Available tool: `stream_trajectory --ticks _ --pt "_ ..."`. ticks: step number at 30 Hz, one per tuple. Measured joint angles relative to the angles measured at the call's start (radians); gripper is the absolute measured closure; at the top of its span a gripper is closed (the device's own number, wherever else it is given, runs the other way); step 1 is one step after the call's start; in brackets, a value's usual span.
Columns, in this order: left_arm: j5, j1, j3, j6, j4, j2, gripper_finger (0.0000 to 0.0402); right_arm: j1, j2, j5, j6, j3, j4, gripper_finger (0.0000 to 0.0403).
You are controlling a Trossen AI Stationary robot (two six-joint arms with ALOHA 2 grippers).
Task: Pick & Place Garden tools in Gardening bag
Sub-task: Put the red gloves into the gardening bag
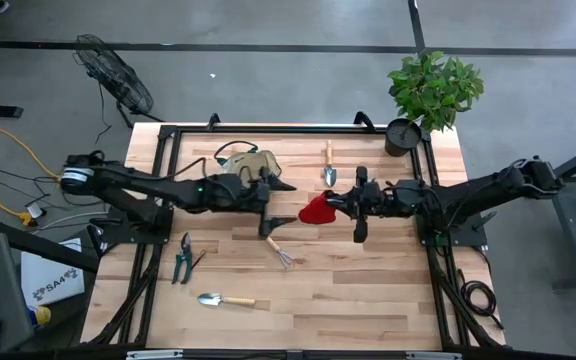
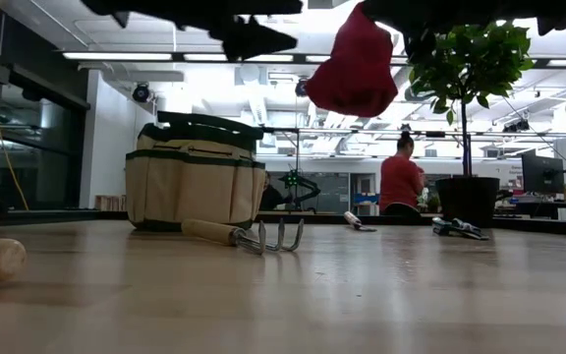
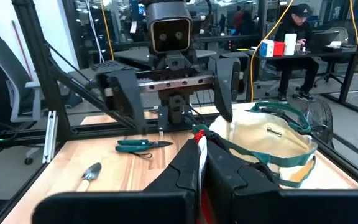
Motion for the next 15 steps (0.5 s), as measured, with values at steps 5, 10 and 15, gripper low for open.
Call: stream_trajectory --ticks 5,10,15 --pt "0.009 0.000 0.075 0.003 -0.014 0.077 0.0015 -0.008 0.000 -0.023 -0.006 0.000 0.002 0.0399" --pt "0.008 0.001 0.129 0.003 -0.010 0.143 0.0015 -0.007 0.000 -0.027 -0.007 0.000 0.004 0.0399" --pt "-0.004 0.001 0.173 0.003 -0.015 0.203 0.0015 -0.007 0.000 -0.032 -0.007 0.000 0.003 0.0399"
